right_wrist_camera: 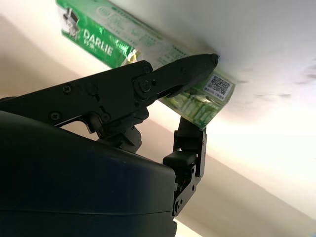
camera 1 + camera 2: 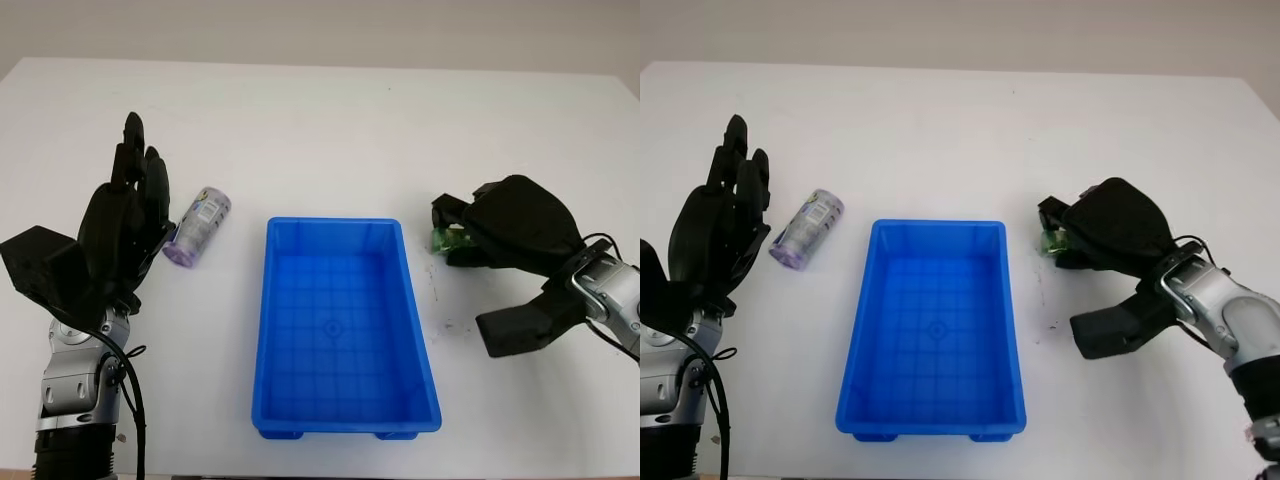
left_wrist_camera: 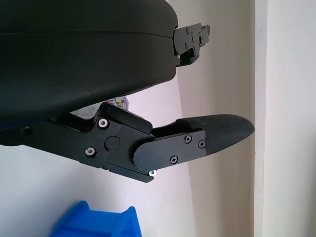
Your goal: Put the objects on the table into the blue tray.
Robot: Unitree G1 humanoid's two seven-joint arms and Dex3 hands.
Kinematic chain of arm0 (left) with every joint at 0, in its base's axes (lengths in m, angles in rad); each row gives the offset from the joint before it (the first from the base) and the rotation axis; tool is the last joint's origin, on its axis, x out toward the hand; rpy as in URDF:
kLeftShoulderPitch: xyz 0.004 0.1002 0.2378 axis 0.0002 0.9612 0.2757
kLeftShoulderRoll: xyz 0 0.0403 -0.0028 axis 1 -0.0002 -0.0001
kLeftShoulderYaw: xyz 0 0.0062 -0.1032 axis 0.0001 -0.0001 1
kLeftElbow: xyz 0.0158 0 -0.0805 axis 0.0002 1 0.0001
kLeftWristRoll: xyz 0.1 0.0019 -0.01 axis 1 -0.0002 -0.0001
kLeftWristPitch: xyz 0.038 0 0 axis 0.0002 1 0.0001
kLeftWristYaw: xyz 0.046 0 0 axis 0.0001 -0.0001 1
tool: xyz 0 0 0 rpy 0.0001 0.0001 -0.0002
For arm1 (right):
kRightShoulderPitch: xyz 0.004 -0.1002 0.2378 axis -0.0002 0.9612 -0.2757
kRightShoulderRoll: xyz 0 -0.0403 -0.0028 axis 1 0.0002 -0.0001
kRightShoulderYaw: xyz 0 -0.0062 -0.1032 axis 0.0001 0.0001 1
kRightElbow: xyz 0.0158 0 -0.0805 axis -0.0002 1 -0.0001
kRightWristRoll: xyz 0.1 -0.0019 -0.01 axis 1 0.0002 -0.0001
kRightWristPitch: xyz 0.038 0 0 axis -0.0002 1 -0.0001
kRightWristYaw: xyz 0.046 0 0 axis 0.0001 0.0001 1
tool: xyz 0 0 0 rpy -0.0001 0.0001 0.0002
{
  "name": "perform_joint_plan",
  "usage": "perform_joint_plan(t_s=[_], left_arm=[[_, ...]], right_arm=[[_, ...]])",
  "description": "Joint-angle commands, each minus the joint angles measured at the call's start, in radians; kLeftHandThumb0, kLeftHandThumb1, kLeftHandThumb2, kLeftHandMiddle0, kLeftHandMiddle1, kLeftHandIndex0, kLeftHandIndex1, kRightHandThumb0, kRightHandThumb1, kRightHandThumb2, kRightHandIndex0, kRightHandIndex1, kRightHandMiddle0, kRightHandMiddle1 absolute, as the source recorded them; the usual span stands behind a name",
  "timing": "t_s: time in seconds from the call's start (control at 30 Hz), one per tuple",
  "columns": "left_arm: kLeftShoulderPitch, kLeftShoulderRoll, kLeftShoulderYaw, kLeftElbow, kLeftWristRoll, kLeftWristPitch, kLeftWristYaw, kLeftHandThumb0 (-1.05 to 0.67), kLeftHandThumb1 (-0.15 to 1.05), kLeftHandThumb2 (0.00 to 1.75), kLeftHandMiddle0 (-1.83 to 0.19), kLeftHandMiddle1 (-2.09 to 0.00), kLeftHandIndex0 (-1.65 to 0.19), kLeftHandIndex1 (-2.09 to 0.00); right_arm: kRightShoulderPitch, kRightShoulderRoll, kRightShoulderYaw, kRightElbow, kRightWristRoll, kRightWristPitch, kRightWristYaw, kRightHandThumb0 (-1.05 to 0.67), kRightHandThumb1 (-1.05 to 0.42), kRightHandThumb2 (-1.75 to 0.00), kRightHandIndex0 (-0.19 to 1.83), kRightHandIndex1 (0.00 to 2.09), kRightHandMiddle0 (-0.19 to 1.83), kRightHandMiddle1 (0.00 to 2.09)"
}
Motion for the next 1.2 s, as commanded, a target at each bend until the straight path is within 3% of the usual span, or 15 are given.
perform_joint_plan(t_s=[0.0, 0.27, 0.43, 0.67, 0.77, 1.0, 1.17], left_arm=[[-0.012, 0.007, 0.0, -0.012, 0.007, -0.008, 0.005, -0.78, 1.05, 0.66, 0.19, 0.0, 0.19, 0.0], [-0.015, 0.004, -0.001, -0.006, 0.003, -0.009, 0.006, -0.77, 1.05, 0.65, 0.19, 0.0, 0.19, 0.0], [-0.022, 0.002, -0.004, 0.002, 0.007, -0.004, 0.015, -0.79, 1.05, 0.64, 0.19, 0.0, 0.19, 0.0], [-0.029, 0.006, -0.01, 0.015, 0.011, -0.007, 0.011, -0.81, 1.05, 0.63, 0.19, 0.0, 0.19, 0.0], [-0.033, 0.003, -0.013, 0.022, 0.016, -0.013, 0.017, -0.8, 1.05, 0.63, 0.19, -0.01, 0.19, 0.0], [-0.037, -0.005, -0.021, 0.021, 0.021, -0.008, 0.024, -0.81, 1.05, 0.64, 0.19, -0.01, 0.19, 0.0], [-0.038, -0.01, -0.025, 0.028, 0.025, -0.019, 0.028, -0.81, 1.05, 0.64, 0.19, 0.0, 0.19, 0.0]], right_arm=[[-0.05, -0.017, 0.011, 0.026, 0.008, 0.012, -0.02, -0.58, -1.03, -0.05, 0.88, 2.09, 0.62, 2.09], [-0.084, -0.01, 0.012, 0.037, 0.068, -0.007, -0.062, -0.58, -1.03, -0.05, 0.82, 2.09, 0.6, 2.09], [-0.074, 0.054, -0.07, 0.016, 0.318, -0.11, -0.091, -0.51, -1.0, -0.05, 0.93, 2.09, 0.78, 2.09], [-0.071, 0.157, -0.164, -0.103, 0.64, -0.184, 0.035, -0.38, -0.98, -0.07, 1.07, 2.09, 0.92, 2.09], [-0.092, 0.235, -0.207, -0.269, 0.785, -0.119, 0.119, -0.39, -1.03, -0.09, 1.18, 2.09, 1.04, 2.09], [-0.102, 0.336, -0.238, -0.51, 0.907, 0.047, 0.28, -0.43, -1.04, -0.08, 1.5, 2.09, 1.32, 2.09], [-0.082, 0.372, -0.238, -0.609, 0.994, 0.113, 0.406, -0.39, -1.03, -0.08, 1.53, 2.09, 1.36, 2.09]])
